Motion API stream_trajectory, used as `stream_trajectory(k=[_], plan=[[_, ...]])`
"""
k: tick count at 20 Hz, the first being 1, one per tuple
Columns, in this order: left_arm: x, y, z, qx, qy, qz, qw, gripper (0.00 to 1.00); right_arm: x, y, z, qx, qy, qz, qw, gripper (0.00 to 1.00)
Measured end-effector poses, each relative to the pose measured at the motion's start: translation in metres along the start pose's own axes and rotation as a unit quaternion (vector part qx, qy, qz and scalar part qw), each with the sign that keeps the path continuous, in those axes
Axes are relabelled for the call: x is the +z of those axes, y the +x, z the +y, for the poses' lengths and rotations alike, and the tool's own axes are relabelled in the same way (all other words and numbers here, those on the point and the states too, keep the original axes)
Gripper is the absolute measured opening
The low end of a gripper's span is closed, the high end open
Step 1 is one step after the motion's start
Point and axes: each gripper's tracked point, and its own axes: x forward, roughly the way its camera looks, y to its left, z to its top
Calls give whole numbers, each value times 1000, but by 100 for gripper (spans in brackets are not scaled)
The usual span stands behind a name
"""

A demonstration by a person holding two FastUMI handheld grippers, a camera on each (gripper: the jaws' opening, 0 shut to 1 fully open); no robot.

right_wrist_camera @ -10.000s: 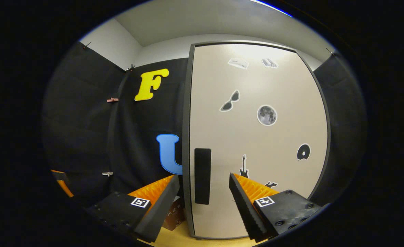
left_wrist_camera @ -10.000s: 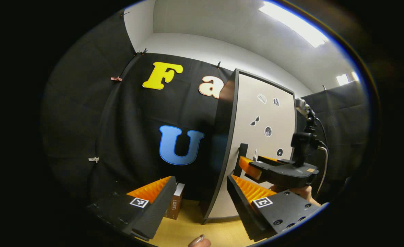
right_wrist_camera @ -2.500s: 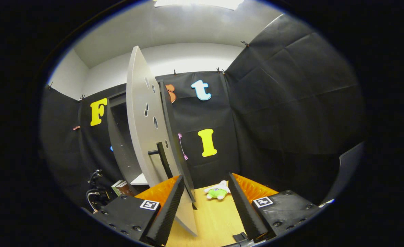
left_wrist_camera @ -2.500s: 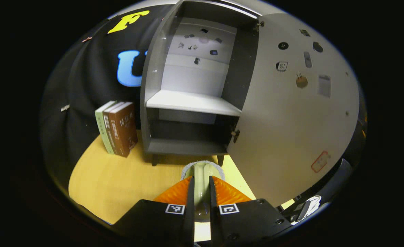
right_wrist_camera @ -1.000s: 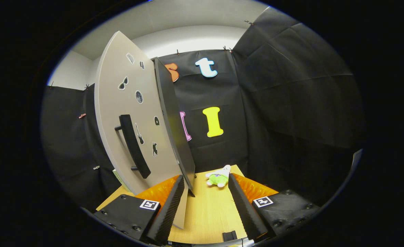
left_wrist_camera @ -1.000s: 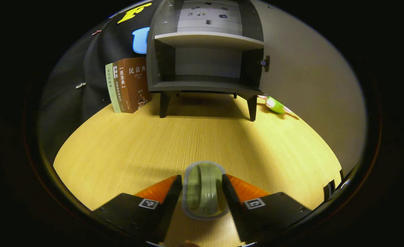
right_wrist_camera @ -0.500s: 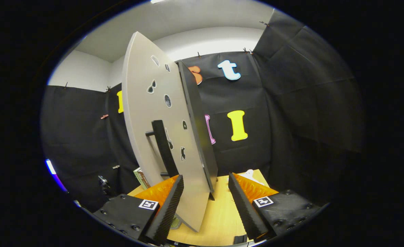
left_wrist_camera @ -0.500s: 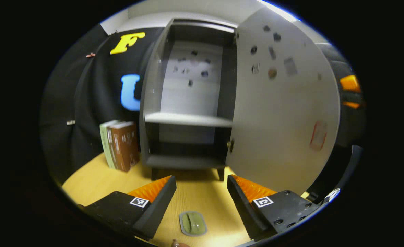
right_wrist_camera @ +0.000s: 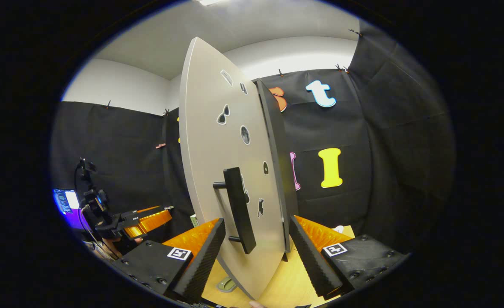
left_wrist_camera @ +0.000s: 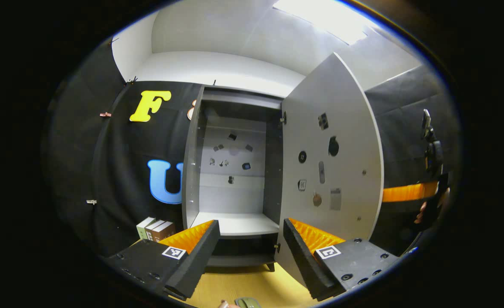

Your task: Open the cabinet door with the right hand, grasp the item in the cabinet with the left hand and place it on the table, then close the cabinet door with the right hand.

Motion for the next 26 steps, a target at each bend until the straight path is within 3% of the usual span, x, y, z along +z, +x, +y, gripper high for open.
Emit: stream_trajectory(k=[8, 12, 18, 19, 20, 24, 26], plan=[[29, -5, 3, -29, -21, -18, 999, 92, -7, 21, 14, 31, -9, 15, 999, 95], [40, -6, 45, -38, -46, -27, 998, 94, -18, 40, 65, 35, -35, 9, 999, 95], [51, -9, 129, -67, 0, -14, 998, 95, -46, 106, 133, 3, 8, -2, 1000, 95], [48, -7, 142, -74, 4, -10, 997, 92, -52, 120, 145, -1, 15, -2, 1000, 100], [47, -6, 152, -83, 4, -6, 996, 94, -62, 132, 154, -3, 20, 5, 1000, 95], [42, -2, 182, -108, 10, 16, 994, 94, -79, 143, 189, -29, 4, 16, 999, 96], [42, 1, 191, -106, 8, 20, 994, 94, -75, 136, 186, -60, -18, 5, 998, 96]])
